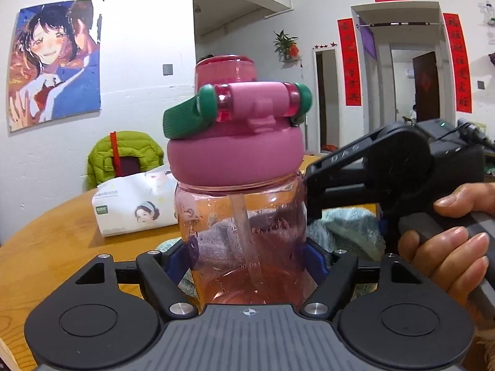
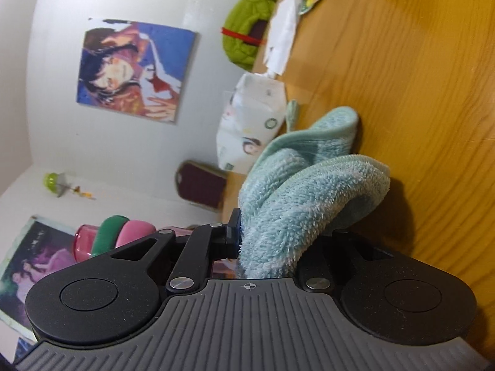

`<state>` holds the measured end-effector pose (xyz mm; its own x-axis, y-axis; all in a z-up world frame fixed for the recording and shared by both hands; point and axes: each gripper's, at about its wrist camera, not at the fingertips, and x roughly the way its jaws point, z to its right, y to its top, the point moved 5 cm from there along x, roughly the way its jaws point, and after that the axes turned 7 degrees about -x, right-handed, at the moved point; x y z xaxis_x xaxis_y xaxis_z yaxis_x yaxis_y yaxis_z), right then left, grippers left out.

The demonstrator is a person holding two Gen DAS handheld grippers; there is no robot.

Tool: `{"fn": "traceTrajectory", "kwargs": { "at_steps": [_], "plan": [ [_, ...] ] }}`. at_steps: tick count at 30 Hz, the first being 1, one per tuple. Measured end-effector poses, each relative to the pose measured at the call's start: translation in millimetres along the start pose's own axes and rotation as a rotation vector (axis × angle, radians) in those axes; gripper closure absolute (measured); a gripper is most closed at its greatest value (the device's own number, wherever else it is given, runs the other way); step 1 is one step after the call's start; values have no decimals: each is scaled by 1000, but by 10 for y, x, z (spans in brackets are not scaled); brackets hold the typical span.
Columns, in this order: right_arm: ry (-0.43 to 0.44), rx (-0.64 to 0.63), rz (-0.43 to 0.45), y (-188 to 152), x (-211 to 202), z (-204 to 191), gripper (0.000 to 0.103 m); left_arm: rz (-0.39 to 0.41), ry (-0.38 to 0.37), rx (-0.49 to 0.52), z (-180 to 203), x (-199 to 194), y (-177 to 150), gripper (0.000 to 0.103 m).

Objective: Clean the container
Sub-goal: 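Hold the bottle with the left tool while the right tool wipes the towel below the lid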

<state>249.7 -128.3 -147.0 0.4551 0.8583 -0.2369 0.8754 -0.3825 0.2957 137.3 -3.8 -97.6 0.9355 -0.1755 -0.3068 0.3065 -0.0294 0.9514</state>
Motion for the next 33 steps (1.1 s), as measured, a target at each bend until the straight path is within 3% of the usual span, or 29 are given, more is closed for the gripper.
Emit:
{"fn": "traceTrajectory", "kwargs": {
  "at_steps": [4,7,9,12,14,15,17,21,23,26,31,33],
  "plan": [
    [-97,-60,-29,-18,71,20,83,2,-4,0,-32,10,17,31],
    [-119,-132,-9,-6,51,-62,88,2,-13,2,-49,3,31,31],
    [-9,-102,41,32,-28,-112,88,1,-22,6,-42,0,34,31],
    [321,34,127,120,-221,-177,88,2,-32,11,-32,5,33,31],
    [435,59,142,143,-280,-220,87,3,-32,11,-32,4,31,31],
    [446,62,128,133,-264,-229,87,4,-32,11,-35,2,31,31],
    [364,58,85,84,-156,-197,87,5,-32,11,-39,2,30,31],
    [-4,55,-33,5,65,92,86,5,-32,11,-48,11,29,31],
    [-72,27,-46,-21,131,141,86,4,-31,11,-40,10,33,31],
    [-69,-16,-27,-9,103,49,84,4,-30,11,-33,8,33,31],
    [270,21,82,123,-133,-194,83,5,-28,9,-32,14,37,31],
    [305,24,87,135,-165,-238,83,4,-27,8,-32,19,39,31]
  ]
}}
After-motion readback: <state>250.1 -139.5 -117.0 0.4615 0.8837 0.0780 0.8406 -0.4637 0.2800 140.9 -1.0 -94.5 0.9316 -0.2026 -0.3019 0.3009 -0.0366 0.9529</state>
